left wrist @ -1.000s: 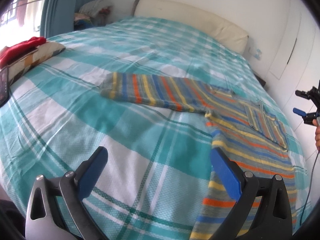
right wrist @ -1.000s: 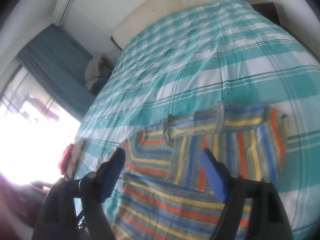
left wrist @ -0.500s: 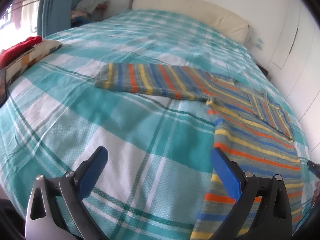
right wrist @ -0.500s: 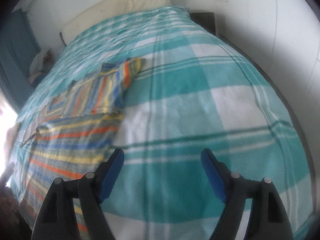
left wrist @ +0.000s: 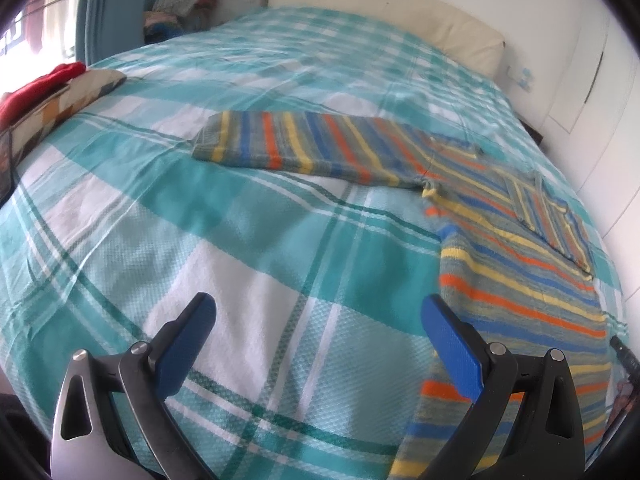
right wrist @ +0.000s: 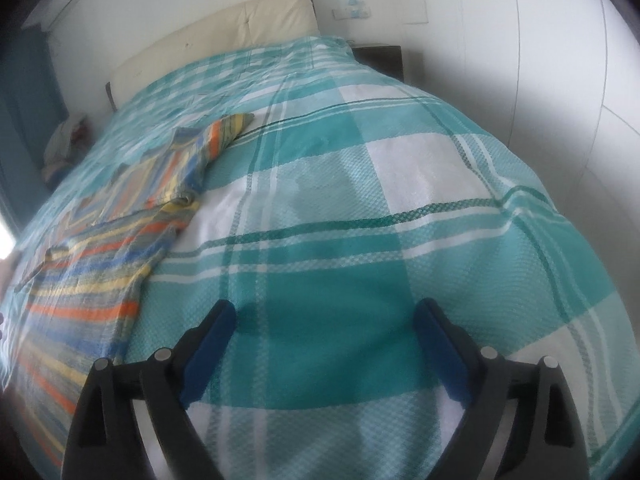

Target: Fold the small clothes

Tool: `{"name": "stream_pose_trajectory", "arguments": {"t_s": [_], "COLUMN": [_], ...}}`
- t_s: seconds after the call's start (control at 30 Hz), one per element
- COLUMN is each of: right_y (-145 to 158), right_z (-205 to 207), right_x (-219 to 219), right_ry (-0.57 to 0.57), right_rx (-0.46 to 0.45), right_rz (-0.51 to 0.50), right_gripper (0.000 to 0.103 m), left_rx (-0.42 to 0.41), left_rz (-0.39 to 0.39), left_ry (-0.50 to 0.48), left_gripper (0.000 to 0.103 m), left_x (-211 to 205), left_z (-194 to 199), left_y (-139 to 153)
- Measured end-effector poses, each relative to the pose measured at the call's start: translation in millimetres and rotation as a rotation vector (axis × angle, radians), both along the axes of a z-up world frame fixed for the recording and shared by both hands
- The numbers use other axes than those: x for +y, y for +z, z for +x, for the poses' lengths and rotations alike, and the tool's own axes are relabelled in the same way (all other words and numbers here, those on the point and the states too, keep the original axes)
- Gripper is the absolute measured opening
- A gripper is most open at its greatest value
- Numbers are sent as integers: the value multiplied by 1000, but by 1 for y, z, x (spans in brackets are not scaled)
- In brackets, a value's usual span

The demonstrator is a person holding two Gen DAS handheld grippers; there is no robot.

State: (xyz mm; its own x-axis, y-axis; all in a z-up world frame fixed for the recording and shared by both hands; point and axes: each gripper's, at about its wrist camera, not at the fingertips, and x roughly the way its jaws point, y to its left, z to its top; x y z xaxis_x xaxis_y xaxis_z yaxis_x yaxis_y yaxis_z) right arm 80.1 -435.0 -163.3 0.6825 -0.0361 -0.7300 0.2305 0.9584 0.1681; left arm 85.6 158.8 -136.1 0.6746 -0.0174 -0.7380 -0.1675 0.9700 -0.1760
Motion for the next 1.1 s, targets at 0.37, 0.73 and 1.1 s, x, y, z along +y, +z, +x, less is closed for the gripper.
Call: {"name": "stream_pose_trajectory", "arguments": {"t_s": [0.37,0.73,1.1], "right_y": [-2,-2,-3], "right_z": [1,1,1], "right_x": [4,4,5], "right_ry": [8,9,11], "right_rx": [1,0,2], "right_rz": [-20,-21,-24], "right_gripper": [95,96,97], "left_rx": [88,92,280], "left_rz": [-46,-276,-135], "left_ry": [-125,55,19], "left_gripper": [102,101,3], "left_x": [2,159,147], "left_z": [7,126,195], "left_y": [6,41,-15]}}
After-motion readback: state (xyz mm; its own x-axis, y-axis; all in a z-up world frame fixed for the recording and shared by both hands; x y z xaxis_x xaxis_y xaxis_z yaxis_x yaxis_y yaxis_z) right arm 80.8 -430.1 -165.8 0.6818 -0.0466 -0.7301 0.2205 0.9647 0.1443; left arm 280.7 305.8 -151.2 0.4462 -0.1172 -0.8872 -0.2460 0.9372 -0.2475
